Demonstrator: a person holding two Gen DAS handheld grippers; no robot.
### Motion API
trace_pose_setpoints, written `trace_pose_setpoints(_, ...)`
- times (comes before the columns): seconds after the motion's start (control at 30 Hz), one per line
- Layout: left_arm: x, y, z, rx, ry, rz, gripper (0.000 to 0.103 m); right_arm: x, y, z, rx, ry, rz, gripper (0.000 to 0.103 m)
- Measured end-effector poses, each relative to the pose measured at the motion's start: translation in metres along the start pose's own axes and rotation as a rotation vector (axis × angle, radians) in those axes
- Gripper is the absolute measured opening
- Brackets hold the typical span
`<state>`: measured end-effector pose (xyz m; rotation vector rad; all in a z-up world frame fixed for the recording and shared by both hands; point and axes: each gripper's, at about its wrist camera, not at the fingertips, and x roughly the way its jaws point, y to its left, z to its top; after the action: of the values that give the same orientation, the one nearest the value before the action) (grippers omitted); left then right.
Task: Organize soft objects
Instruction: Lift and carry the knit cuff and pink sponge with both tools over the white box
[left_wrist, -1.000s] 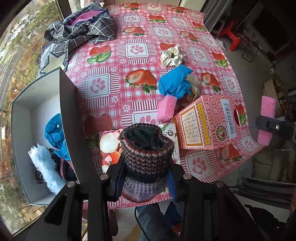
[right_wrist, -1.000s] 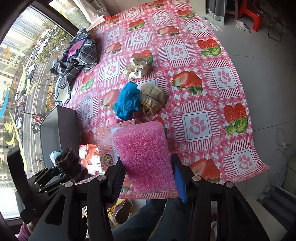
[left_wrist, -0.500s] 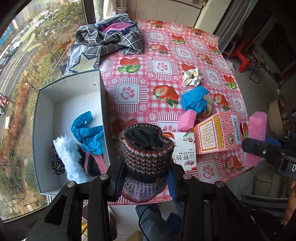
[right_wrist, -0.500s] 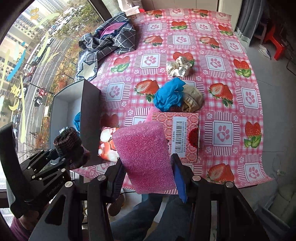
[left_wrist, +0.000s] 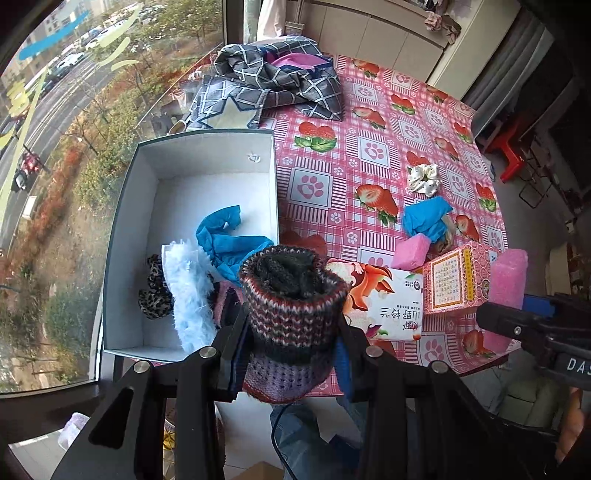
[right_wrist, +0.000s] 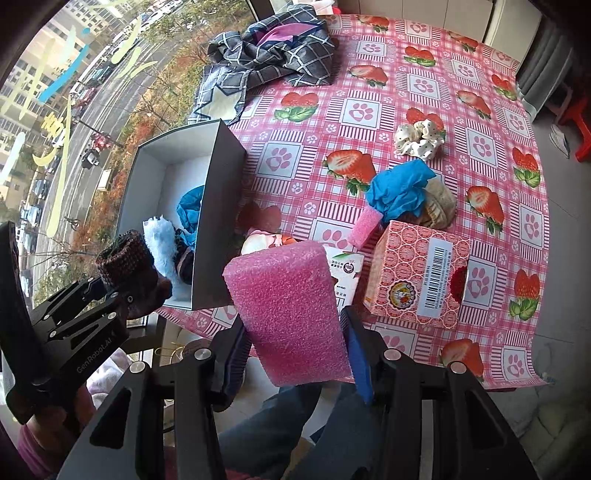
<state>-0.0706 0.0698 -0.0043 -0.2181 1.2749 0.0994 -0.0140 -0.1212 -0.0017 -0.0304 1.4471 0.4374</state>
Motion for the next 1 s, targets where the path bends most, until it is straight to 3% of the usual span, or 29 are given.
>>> trace_pose_setpoints(1.0, -0.008, 0.023, -0.007, -0.061, -0.016, 0.002, 0.042, 0.005, 0.023, -0.001, -0.031, 0.029, -0.001, 0.049)
